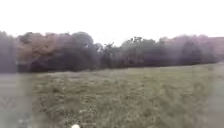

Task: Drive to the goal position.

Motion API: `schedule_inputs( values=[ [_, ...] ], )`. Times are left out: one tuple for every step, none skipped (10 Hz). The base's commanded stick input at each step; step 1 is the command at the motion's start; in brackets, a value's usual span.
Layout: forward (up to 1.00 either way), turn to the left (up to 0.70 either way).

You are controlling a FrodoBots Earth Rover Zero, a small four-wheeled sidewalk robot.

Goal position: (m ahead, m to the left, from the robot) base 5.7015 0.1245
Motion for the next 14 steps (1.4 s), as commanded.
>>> schedule_inputs(
  values=[
    [1.0, 0.0],
    [1.0, 0.0],
    [1.0, 0.0],
    [1.0, -0.14],
    [1.0, -0.28],
    [1.0, -0.4],
    [1.0, -0.4],
    [1.0, -0.4],
    [1.0, -0.4],
    [1.0, -0.4],
    [1.0, -0.19],
    [1.0, -0.08],
    [1.0, 0.0],
    [1.0, 0.0]
  ],
)
